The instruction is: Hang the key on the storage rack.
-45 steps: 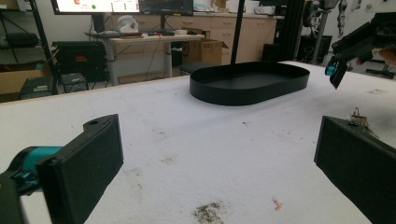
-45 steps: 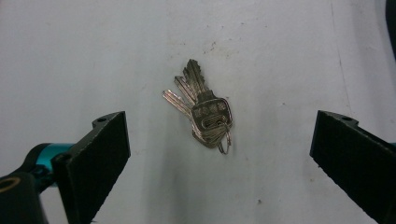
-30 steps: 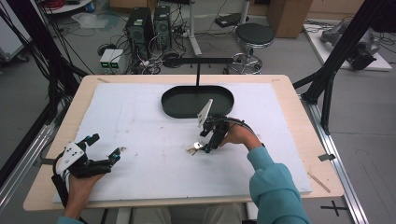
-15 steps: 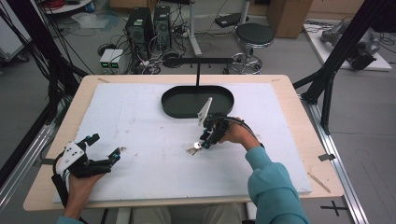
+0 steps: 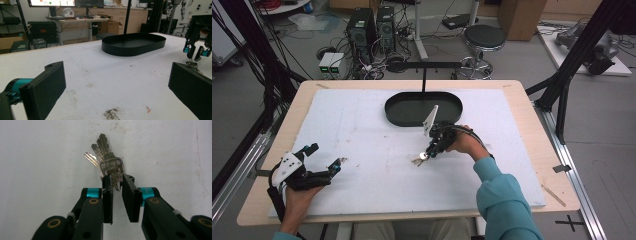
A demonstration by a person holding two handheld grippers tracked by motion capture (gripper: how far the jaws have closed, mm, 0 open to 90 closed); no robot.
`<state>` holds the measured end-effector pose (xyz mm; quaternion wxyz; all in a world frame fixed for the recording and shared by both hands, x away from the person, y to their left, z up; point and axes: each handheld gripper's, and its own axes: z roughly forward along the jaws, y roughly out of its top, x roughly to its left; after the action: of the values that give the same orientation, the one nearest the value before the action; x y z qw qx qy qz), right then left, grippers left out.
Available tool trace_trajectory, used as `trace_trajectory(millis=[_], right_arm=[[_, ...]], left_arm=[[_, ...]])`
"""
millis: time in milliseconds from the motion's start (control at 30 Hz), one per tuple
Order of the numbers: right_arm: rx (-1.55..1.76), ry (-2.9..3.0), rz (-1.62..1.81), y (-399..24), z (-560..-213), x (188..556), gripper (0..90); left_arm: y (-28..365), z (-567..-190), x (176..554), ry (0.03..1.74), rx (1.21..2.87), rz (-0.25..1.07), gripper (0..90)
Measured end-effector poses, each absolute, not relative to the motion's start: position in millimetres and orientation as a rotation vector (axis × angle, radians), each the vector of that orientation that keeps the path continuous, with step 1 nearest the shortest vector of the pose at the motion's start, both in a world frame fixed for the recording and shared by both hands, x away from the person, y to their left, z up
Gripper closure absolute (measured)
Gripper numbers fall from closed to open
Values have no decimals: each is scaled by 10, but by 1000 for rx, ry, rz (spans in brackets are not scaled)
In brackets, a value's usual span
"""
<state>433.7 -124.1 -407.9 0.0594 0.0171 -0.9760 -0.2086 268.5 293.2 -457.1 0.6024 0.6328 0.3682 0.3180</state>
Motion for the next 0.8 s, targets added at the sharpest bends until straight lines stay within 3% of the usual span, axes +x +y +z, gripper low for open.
trace_trajectory(millis=[300, 800], right_arm=[[77, -2961, -617, -1233, -4075, 4321, 866], [9, -2982, -635, -1219, -4055, 4268, 886]], left_arm=[[2932, -4571, 2685, 853, 1465, 737, 17], [2932, -4571, 2687, 856, 1465, 734, 17]])
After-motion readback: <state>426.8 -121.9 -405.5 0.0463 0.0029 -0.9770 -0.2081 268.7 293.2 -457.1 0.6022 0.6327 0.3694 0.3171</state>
